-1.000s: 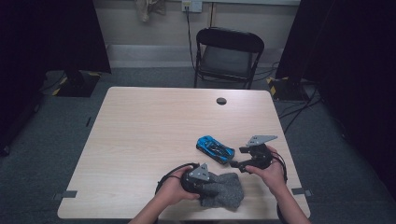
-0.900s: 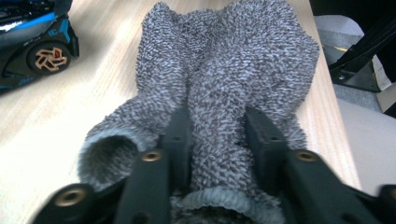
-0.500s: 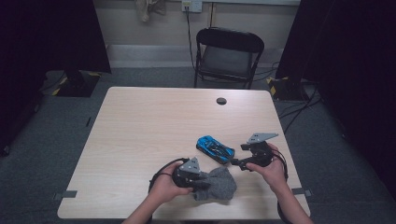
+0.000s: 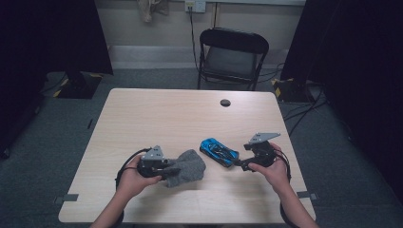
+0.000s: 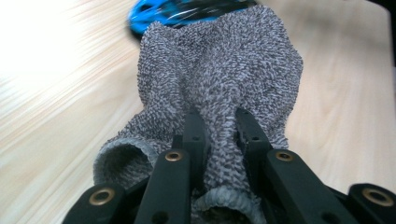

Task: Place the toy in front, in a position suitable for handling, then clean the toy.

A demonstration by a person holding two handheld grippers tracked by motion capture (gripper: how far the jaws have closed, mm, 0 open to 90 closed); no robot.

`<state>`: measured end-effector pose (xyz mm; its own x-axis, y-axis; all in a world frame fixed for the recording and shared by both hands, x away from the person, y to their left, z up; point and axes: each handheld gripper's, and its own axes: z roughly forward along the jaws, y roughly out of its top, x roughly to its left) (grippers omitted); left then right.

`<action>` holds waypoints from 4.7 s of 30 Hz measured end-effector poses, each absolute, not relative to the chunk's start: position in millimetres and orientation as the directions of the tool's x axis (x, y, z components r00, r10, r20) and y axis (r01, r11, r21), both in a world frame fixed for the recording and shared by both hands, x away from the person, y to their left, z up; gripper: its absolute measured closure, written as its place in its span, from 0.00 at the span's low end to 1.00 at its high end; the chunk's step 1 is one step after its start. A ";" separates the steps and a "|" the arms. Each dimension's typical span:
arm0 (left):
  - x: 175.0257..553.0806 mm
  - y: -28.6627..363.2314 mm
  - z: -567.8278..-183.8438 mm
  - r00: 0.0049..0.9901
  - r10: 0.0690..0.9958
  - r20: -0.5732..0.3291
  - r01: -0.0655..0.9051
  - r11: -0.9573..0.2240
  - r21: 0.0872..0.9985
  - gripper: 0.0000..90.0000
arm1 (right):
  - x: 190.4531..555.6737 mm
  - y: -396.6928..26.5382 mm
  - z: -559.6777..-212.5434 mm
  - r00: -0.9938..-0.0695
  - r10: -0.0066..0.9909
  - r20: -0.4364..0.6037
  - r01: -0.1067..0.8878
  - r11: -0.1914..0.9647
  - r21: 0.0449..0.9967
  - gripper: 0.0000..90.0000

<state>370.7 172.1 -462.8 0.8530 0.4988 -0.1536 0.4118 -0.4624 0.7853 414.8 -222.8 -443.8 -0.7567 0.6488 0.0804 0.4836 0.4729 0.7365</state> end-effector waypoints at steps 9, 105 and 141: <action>372.7 202.8 -474.2 0.807 0.571 -0.148 0.451 -0.435 0.779 0.85 | 417.2 -212.3 -458.5 -0.751 0.659 0.043 0.480 0.500 0.721 0.16; 418.9 151.4 -441.6 0.788 0.579 -0.212 0.501 -0.401 0.767 0.80 | 415.8 -195.7 -501.7 -0.744 0.668 0.006 0.450 0.494 0.744 0.27; 439.9 7.3 -449.8 0.848 0.491 -0.198 0.444 -0.457 0.770 0.79 | 415.5 -195.7 -501.6 -0.743 0.669 0.007 0.452 0.494 0.743 0.27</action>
<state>439.9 7.3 -449.8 0.8484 0.4907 -0.1984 0.4445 -0.4570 0.7705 415.5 -195.7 -501.6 -0.7432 0.6690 0.0070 0.4516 0.4939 0.7430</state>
